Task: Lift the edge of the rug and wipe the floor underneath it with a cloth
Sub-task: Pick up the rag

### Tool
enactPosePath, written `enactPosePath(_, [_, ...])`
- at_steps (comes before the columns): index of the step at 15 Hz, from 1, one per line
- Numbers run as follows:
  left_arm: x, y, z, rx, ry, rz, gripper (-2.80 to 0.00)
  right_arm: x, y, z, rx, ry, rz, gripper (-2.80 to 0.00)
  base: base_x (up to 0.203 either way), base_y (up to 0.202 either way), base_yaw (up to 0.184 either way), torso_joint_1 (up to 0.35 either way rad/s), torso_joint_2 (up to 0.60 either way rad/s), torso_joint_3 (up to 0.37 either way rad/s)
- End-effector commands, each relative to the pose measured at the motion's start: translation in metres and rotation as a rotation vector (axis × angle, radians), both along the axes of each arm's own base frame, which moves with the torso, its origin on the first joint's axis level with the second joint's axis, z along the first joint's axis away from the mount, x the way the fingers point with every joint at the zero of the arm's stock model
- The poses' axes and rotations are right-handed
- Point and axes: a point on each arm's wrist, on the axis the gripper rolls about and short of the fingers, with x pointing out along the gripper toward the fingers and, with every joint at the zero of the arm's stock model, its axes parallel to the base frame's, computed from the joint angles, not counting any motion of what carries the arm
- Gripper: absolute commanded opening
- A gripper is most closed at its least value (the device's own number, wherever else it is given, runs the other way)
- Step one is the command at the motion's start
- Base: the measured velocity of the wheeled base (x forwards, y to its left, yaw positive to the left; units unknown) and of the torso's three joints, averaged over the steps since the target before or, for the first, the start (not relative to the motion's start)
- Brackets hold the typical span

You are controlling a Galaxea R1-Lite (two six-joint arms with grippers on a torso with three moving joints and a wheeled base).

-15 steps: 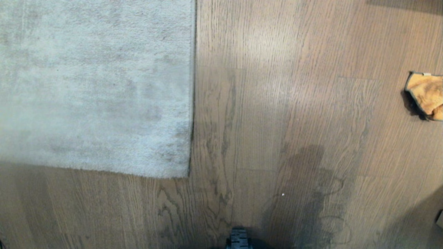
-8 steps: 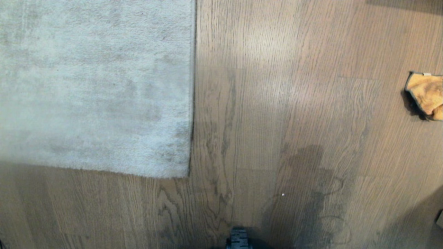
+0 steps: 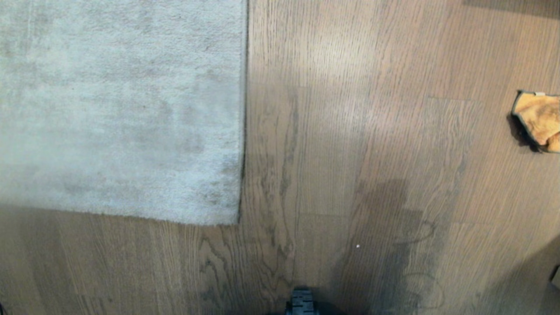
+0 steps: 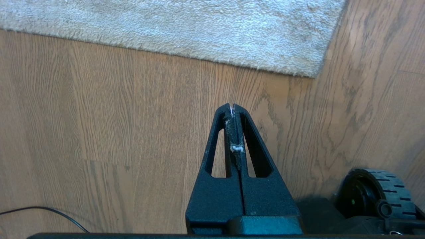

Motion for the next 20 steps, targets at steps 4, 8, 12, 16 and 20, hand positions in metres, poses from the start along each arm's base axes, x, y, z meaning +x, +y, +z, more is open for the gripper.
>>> enactPosePath(4, [0.000,0.000,0.000,-0.001,0.000,0.000,-2.80,0.038,0.000,0.068,0.015,0.112,0.027,-2.80,0.000,0.000,0.000,0.000,0.00,0.000])
enactPosePath(8, [0.000,0.000,0.000,-0.001,0.000,0.000,-2.80,0.104,0.000,0.116,0.018,0.118,-0.047,-2.80,0.000,0.000,0.000,0.000,0.00,0.000])
enactPosePath(12, [0.000,0.000,0.000,-0.001,0.000,0.000,-2.80,0.168,-0.020,0.135,0.024,0.088,-0.219,0.00,0.000,0.000,0.000,0.000,0.00,0.000])
enactPosePath(16, [0.000,0.000,0.000,-0.001,0.000,0.000,-2.80,0.207,-0.060,0.144,0.036,0.058,-0.382,0.00,0.000,0.000,0.000,0.000,0.00,0.000])
enactPosePath(20, [0.000,0.000,0.000,-0.001,0.000,0.000,-2.80,0.224,-0.099,0.157,0.044,0.033,-0.452,0.00,0.000,0.000,0.000,0.000,0.00,0.000])
